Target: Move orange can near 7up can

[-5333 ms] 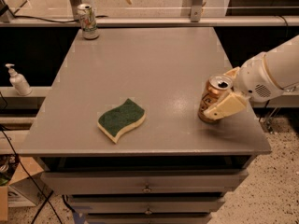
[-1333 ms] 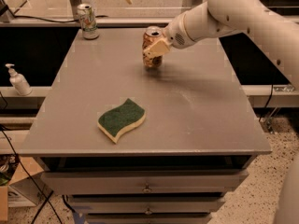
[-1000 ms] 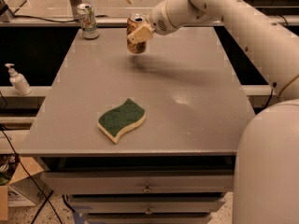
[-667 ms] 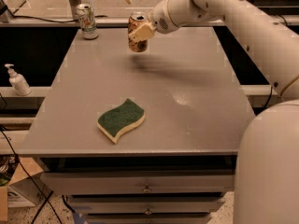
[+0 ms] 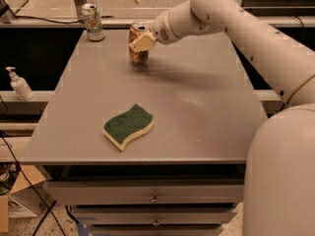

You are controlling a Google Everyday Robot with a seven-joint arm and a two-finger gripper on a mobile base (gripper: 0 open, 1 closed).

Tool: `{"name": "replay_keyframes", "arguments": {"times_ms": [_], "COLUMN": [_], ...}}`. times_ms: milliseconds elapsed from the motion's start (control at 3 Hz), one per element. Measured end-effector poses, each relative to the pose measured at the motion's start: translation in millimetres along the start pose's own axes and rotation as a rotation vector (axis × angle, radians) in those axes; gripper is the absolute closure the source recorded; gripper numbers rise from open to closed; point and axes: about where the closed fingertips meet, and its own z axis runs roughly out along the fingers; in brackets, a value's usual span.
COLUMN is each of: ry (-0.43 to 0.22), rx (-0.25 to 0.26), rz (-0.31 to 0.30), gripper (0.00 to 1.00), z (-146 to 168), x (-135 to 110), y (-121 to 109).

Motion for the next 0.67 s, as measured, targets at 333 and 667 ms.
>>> {"name": "replay_keyframes", "arguments": {"times_ms": [333,667], "ry": [0.006,0.011], "rx": [0.002,0.008], "rz": [-0.010,-0.042], "gripper": [1.00,1.00], "z": [18,36], "x": [-6,-18], "y": [1,-1]}}
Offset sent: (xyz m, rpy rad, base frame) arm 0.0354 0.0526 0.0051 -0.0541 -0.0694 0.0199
